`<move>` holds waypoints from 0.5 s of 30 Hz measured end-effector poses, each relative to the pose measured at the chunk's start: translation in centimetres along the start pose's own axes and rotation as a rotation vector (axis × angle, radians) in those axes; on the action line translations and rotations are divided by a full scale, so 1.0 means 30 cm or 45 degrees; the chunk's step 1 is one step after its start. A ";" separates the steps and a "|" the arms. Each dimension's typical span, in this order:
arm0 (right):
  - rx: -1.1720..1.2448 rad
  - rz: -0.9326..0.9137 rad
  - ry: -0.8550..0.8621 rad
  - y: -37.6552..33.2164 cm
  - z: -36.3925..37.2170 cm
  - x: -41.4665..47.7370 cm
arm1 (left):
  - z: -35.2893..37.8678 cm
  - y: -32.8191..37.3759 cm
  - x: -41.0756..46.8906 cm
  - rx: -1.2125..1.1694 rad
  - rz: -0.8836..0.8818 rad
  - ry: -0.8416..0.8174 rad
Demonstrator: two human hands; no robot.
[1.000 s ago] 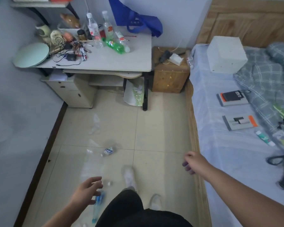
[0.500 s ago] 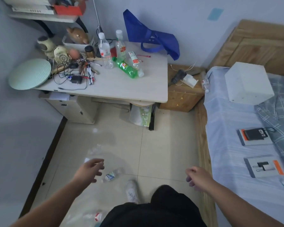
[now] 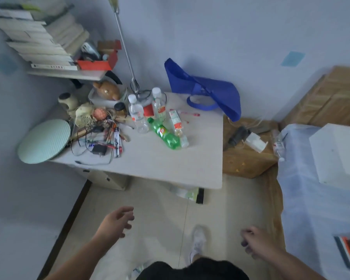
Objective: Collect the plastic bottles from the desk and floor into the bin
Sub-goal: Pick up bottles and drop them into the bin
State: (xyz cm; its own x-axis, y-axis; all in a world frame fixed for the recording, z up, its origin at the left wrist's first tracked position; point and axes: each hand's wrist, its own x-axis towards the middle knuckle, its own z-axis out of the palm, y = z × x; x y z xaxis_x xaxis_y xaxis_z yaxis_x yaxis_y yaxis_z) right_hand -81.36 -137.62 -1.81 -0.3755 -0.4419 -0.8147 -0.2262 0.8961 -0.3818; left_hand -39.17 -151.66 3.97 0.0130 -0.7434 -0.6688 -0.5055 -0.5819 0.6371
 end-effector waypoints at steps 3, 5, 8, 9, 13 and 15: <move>-0.009 -0.123 0.017 -0.262 -0.093 0.087 | 0.003 0.030 0.035 -0.048 -0.070 0.038; -0.025 -0.182 0.035 -0.443 -0.142 0.117 | -0.002 0.058 0.065 -0.075 -0.096 0.031; -0.028 -0.254 0.051 -0.678 -0.167 0.150 | -0.021 0.106 0.145 -0.081 -0.108 0.016; -0.020 -0.267 0.052 -0.746 -0.163 0.161 | -0.032 0.131 0.180 -0.085 -0.104 0.017; 0.006 -0.287 0.040 -0.964 -0.100 0.213 | -0.107 0.234 0.350 -0.012 -0.040 -0.013; -0.004 -0.299 0.050 -1.056 -0.050 0.238 | -0.166 0.286 0.446 0.068 0.025 -0.016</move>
State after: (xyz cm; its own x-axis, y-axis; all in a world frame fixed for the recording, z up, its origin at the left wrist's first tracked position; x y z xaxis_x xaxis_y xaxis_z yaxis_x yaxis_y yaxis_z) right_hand -78.23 -169.21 5.12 -0.3468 -0.6394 -0.6862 -0.3139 0.7685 -0.5575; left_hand -39.03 -168.24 2.40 -0.0080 -0.7499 -0.6615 -0.5510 -0.5487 0.6287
